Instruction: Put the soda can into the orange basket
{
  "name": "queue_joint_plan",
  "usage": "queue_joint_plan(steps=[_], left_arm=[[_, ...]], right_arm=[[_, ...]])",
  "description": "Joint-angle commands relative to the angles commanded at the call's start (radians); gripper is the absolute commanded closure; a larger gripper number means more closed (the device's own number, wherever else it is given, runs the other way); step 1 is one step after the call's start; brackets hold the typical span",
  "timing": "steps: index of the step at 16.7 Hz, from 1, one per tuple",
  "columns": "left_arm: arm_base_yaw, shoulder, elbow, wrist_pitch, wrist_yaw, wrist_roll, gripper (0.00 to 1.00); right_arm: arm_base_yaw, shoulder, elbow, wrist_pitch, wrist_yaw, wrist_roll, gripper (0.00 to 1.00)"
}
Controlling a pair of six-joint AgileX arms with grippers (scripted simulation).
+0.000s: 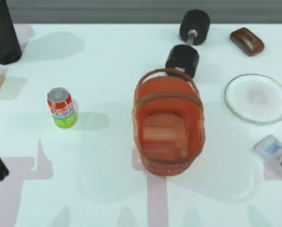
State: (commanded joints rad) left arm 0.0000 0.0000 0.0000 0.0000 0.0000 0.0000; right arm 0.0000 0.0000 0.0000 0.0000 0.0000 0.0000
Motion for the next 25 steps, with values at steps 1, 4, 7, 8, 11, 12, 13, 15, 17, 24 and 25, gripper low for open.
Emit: queue_joint_plan(steps=[1,4,7,8,11,12,13,15,17,24,25], left_arm=[[0.0,0.0,0.0,0.0,0.0,0.0,0.0],[-0.008,0.031,0.03,-0.021,0.003,0.012,0.0],[-0.031,0.156,0.151,-0.101,0.011,0.055,0.0],[-0.04,0.219,0.208,-0.138,0.012,0.075,0.0],[-0.069,0.464,0.42,-0.276,0.014,0.146,0.0],[-0.079,0.56,0.5,-0.329,0.014,0.172,0.0],[-0.088,0.662,0.585,-0.384,0.013,0.199,0.0],[-0.106,0.878,0.761,-0.499,0.01,0.255,0.0],[-0.125,1.102,0.942,-0.617,0.006,0.312,0.0],[-0.186,1.831,1.523,-0.991,-0.001,0.493,0.0],[-0.194,1.913,1.587,-1.032,-0.001,0.514,0.0]], right_arm=[[0.0,0.0,0.0,0.0,0.0,0.0,0.0],[0.0,0.0,0.0,0.0,0.0,0.0,0.0],[0.0,0.0,0.0,0.0,0.0,0.0,0.0],[0.0,0.0,0.0,0.0,0.0,0.0,0.0],[0.0,0.0,0.0,0.0,0.0,0.0,0.0],[0.0,0.0,0.0,0.0,0.0,0.0,0.0],[0.0,0.0,0.0,0.0,0.0,0.0,0.0],[0.0,0.0,0.0,0.0,0.0,0.0,0.0],[0.0,0.0,0.0,0.0,0.0,0.0,0.0],[0.0,0.0,0.0,0.0,0.0,0.0,0.0],[0.0,0.0,0.0,0.0,0.0,0.0,0.0]])
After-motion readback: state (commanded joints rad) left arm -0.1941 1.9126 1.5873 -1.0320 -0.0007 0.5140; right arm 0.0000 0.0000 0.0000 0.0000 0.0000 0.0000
